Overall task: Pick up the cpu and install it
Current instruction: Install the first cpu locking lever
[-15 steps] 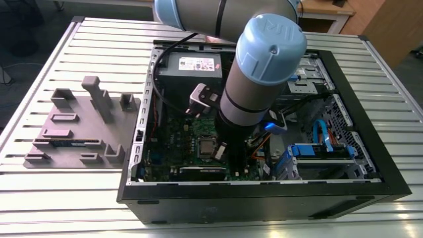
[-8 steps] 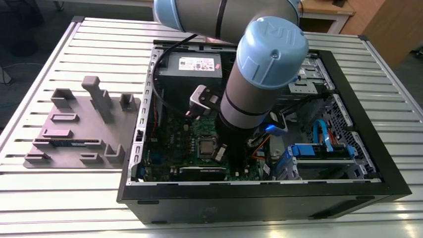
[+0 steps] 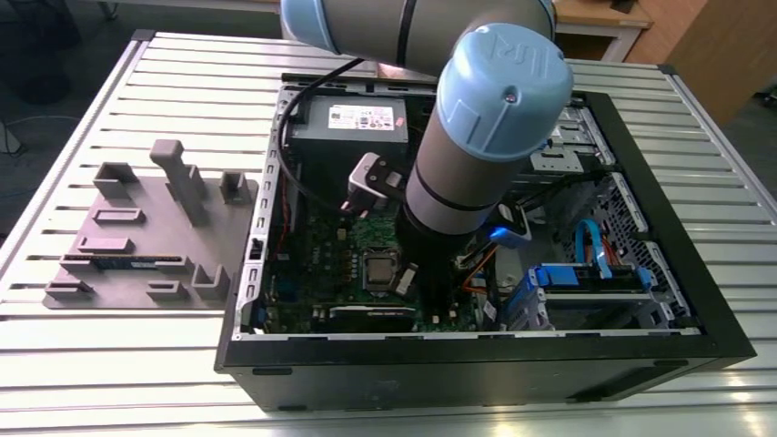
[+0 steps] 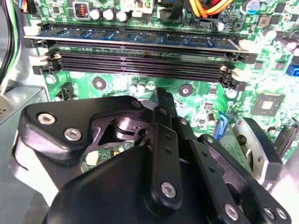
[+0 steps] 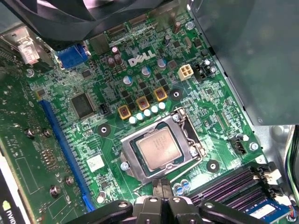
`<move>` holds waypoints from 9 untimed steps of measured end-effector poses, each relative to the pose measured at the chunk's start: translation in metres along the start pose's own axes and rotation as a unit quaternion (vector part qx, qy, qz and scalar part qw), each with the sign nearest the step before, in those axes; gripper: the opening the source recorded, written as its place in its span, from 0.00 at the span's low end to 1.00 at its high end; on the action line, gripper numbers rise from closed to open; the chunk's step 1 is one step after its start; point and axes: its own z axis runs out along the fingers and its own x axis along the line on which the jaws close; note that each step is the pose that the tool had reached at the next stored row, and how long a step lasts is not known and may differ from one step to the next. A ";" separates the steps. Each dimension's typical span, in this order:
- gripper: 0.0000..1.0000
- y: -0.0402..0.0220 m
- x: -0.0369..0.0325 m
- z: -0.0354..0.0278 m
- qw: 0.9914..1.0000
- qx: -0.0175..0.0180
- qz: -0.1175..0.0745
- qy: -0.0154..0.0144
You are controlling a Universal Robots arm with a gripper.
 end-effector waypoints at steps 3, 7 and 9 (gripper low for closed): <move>0.11 -0.0001 0.0001 0.0000 1.000 0.000 0.000 0.000; 0.11 0.0021 0.0014 0.0001 1.000 0.001 0.000 0.000; 0.11 0.0045 0.0026 0.0003 1.000 0.001 0.000 -0.001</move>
